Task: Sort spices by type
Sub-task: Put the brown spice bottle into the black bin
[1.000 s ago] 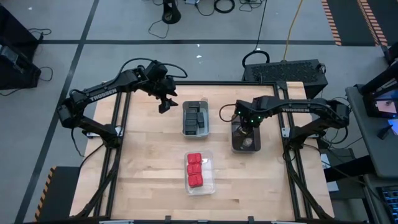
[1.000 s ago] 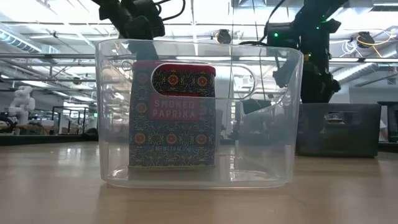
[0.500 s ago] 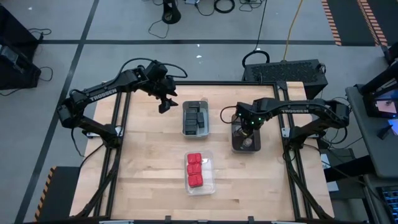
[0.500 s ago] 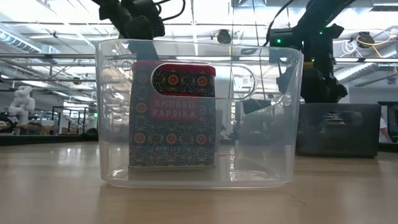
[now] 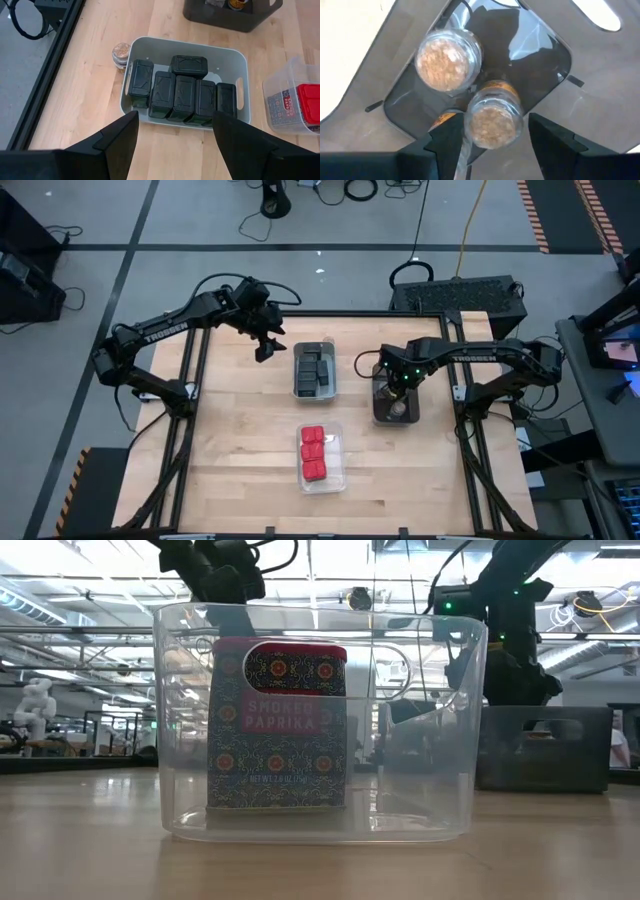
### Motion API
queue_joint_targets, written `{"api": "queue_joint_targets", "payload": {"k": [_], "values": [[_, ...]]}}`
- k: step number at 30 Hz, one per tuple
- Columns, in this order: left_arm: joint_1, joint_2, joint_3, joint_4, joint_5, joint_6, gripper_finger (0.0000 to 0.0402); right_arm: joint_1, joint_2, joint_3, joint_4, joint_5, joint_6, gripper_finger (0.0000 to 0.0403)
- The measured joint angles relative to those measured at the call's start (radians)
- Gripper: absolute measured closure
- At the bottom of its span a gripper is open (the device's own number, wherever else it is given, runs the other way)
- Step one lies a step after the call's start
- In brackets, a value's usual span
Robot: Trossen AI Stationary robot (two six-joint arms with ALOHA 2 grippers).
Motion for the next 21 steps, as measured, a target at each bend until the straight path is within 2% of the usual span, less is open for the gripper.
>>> {"api": "queue_joint_targets", "payload": {"k": [6, 15, 21], "values": [[0.000, 0.000, 0.000, 0.000, 0.000, 0.000, 0.0142, 0.000, 0.000, 0.000, 0.000, 0.002, -0.035, 0.0178], [0.000, 0.000, 0.000, 0.003, 0.000, 0.000, 0.0142, 0.000, 0.000, 0.010, -0.006, 0.003, -0.111, 0.0179], [-0.002, 0.000, 0.000, 0.123, -0.013, -0.073, 0.0142, 0.001, -0.010, 0.093, -0.004, 0.038, -0.160, 0.0179]]}}
